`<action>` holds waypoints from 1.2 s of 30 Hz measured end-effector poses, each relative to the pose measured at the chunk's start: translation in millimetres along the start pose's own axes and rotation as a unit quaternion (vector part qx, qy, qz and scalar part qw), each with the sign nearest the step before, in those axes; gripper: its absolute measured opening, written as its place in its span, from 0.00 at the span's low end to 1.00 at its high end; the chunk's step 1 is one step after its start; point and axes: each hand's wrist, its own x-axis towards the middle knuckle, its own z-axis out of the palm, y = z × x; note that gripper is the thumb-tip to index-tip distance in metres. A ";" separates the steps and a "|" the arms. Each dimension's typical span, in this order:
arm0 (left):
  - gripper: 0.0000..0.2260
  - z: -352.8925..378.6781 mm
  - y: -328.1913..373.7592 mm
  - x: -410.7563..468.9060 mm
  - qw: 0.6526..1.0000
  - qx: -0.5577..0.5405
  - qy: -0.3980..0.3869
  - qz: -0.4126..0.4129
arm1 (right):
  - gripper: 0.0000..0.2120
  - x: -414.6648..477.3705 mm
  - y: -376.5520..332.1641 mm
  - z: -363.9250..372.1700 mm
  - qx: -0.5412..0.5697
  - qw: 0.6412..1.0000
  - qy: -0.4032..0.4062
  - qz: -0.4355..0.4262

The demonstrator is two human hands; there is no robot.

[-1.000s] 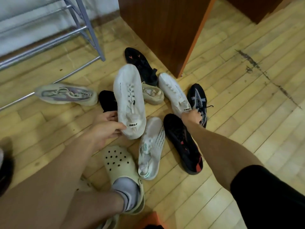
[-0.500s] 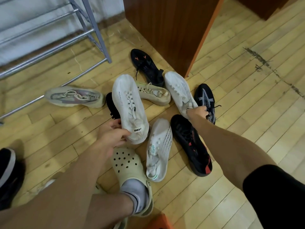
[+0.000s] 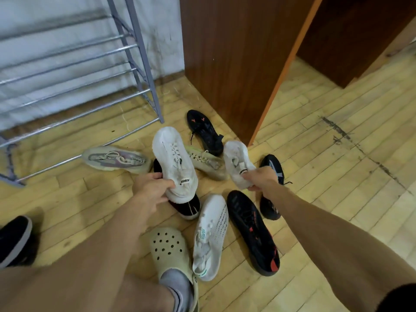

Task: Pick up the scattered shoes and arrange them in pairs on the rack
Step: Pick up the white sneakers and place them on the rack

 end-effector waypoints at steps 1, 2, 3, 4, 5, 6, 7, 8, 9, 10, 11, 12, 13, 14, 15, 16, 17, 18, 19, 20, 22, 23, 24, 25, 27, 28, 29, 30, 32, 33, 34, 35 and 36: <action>0.20 -8.0 13.3 -2.8 1.000 0.012 0.000 0.002 | 0.17 -5.7 -10.3 -5.8 -0.003 1.000 0.000 -0.013; 0.18 -17.5 27.8 -5.6 1.000 0.029 -0.004 0.006 | 0.16 -11.4 -21.0 -11.4 -0.003 1.000 0.003 -0.025; 0.19 -28.2 42.8 -8.2 0.999 0.047 -0.012 0.011 | 0.16 -18.3 -32.6 -16.0 0.000 0.999 0.002 -0.038; 0.19 -40.2 58.0 -12.9 0.997 0.068 -0.020 0.016 | 0.16 -26.1 -45.2 -19.7 -0.001 0.999 -0.003 -0.054; 0.19 -52.9 71.7 -16.7 0.996 0.086 -0.021 0.023 | 0.15 -32.9 -57.6 -21.8 -0.010 0.997 -0.011 -0.070; 0.18 -68.0 84.1 -21.7 0.995 0.098 -0.009 0.032 | 0.14 -41.8 -71.8 -22.0 -0.029 0.995 -0.024 -0.091; 0.16 -80.8 92.9 -26.2 0.994 0.103 0.004 0.040 | 0.13 -49.6 -85.4 -20.8 -0.045 0.992 -0.039 -0.111; 0.14 -91.2 98.3 -30.1 0.993 0.107 0.016 0.044 | 0.12 -57.4 -98.8 -18.4 -0.055 0.988 -0.055 -0.130; 0.12 -102.8 101.8 -34.1 0.993 0.108 0.028 0.047 | 0.12 -67.4 -113.9 -13.0 -0.060 0.985 -0.072 -0.144; 0.10 -113.6 102.7 -36.7 0.992 0.108 0.040 0.047 | 0.13 -78.3 -128.1 -5.5 -0.064 0.983 -0.089 -0.150; 0.08 -123.4 102.2 -38.1 0.992 0.103 0.048 0.045 | 0.14 -89.1 -142.3 4.0 -0.063 0.981 -0.106 -0.151; 0.08 -133.6 100.7 -37.9 0.993 0.096 0.054 0.043 | 0.15 -100.0 -156.3 15.7 -0.054 0.979 -0.125 -0.151; 0.07 -143.6 97.6 -35.9 0.994 0.085 0.057 0.039 | 0.16 -109.6 -169.7 29.3 -0.042 0.976 -0.145 -0.154; 0.07 -152.6 94.2 -34.3 0.994 0.077 0.062 0.037 | 0.16 -118.7 -181.9 43.8 -0.038 0.973 -0.159 -0.163; 0.06 -161.6 90.4 -30.5 0.995 0.067 0.063 0.036 | 0.17 -125.5 -192.6 58.5 -0.042 0.970 -0.170 -0.171; 0.06 -170.5 86.0 -25.6 0.996 0.056 0.065 0.035 | 0.17 -132.1 -202.4 72.7 -0.052 0.967 -0.180 -0.176; 0.06 -179.1 81.3 -21.0 0.996 0.048 0.066 0.030 | 0.15 -136.7 -211.3 87.3 -0.062 0.964 -0.188 -0.177; 0.06 -187.5 77.2 -15.0 0.997 0.038 0.070 0.025 | 0.13 -139.3 -219.4 101.0 -0.075 0.962 -0.197 -0.176; 0.07 -196.1 72.8 -8.1 0.997 0.026 0.076 0.020 | 0.11 -140.4 -227.7 114.5 -0.090 0.960 -0.204 -0.171; 0.11 -203.7 68.5 -0.5 0.997 0.014 0.079 0.013 | 0.11 -140.9 -235.5 127.7 -0.106 0.958 -0.210 -0.162; 0.10 -215.7 62.3 14.7 0.997 -0.002 0.076 0.007 | 0.12 -141.0 -249.1 152.6 -0.138 0.954 -0.225 -0.145; 0.06 -221.1 59.2 23.0 0.997 -0.007 0.078 0.003 | 0.13 -139.8 -254.8 165.2 -0.151 0.951 -0.231 -0.142; 0.07 -225.9 55.5 32.0 0.996 -0.016 0.083 -0.008 | 0.14 -138.1 -259.3 177.4 -0.156 0.949 -0.235 -0.139; 0.07 -230.0 51.9 42.1 0.996 -0.025 0.088 -0.014 | 0.15 -134.6 -262.0 191.2 -0.158 0.947 -0.243 -0.137; 0.08 -240.1 43.7 65.5 0.994 -0.040 0.100 -0.021 | 0.15 -124.5 -262.0 220.4 -0.155 0.943 -0.267 -0.128; 0.10 -246.2 40.5 77.6 0.993 -0.050 0.108 -0.027 | 0.15 -117.3 -260.3 236.1 -0.147 0.942 -0.275 -0.122; 0.11 -253.3 36.3 92.2 0.991 -0.055 0.118 -0.025 | 0.16 -108.7 -258.3 252.9 -0.135 0.944 -0.279 -0.115; 0.11 -260.5 34.0 105.8 0.990 -0.050 0.129 -0.023 | 0.15 -100.2 -256.3 269.2 -0.118 0.947 -0.278 -0.107; 0.07 -274.9 30.2 134.9 0.989 -0.039 0.144 -0.009 | 0.11 -85.5 -254.8 301.7 -0.078 0.956 -0.266 -0.100; 0.06 -282.3 28.2 151.3 0.988 -0.035 0.148 -0.001 | 0.11 -78.2 -254.8 318.7 -0.059 0.959 -0.261 -0.098; 0.07 -289.2 27.4 165.8 0.988 -0.032 0.151 0.006 | 0.11 -72.0 -254.8 334.3 -0.042 0.960 -0.260 -0.094; 0.09 -296.1 26.6 181.0 0.987 -0.031 0.154 0.014 | 0.12 -66.8 -255.1 350.0 -0.026 0.960 -0.263 -0.091; 0.11 -303.7 25.1 197.0 0.986 -0.033 0.160 0.020 | 0.13 -60.9 -254.9 366.9 -0.011 0.959 -0.268 -0.087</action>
